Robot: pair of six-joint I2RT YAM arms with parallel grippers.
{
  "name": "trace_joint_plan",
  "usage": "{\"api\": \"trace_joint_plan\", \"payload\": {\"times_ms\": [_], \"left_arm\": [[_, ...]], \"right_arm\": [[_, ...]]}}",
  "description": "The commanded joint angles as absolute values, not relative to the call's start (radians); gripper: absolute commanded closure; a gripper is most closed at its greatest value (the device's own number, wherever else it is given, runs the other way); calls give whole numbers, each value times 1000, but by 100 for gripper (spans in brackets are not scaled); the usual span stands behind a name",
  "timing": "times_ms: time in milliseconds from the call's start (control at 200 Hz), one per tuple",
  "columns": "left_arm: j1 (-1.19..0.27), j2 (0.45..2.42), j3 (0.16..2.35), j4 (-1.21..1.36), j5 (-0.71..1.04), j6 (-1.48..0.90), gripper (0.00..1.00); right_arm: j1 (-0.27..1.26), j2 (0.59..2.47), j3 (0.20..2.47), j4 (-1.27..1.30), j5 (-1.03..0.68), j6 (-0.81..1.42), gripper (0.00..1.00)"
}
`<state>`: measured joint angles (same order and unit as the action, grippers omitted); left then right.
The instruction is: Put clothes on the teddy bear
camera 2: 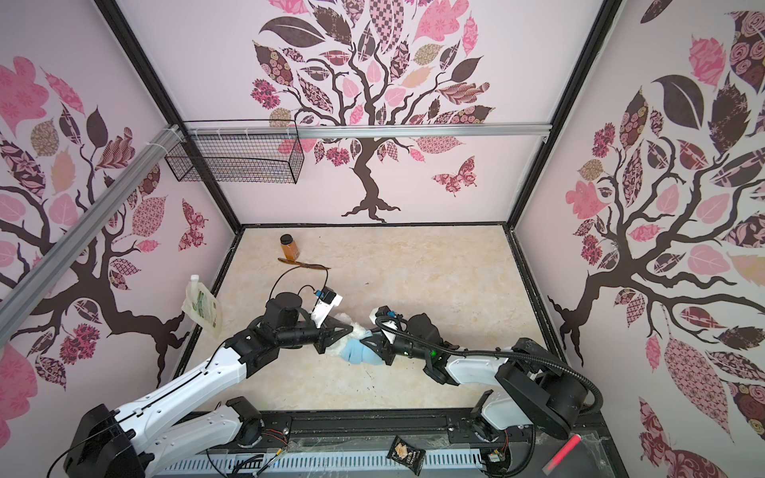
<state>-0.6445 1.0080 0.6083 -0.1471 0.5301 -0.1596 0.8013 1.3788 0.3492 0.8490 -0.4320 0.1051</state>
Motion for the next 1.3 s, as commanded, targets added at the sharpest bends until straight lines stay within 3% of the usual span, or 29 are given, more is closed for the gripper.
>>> {"api": "trace_joint_plan", "payload": {"times_ms": [0,180,295,460,700,1065,1295], "left_arm": [[-652,969,579,-25,663,-122,100],[-652,954,624,-61,632,-29,70],[-652,960,652,-67,600,56,60],[-665,1045,736,-209,615,269,53],[-706,1186,867,-402,696,454,51],[-716,1298,963,-523,685,543,67],[-722,1327,976,-579,653,582,61]], "right_arm": [[785,1361,360,763,-459,106,84],[785,1336,346,803,-517,114,85],[785,1328,334,830,-540,130,85],[785,1328,327,860,-556,152,85],[785,1325,321,862,-557,154,85],[786,1313,313,857,-552,154,85],[785,1311,313,854,-548,155,85]]}}
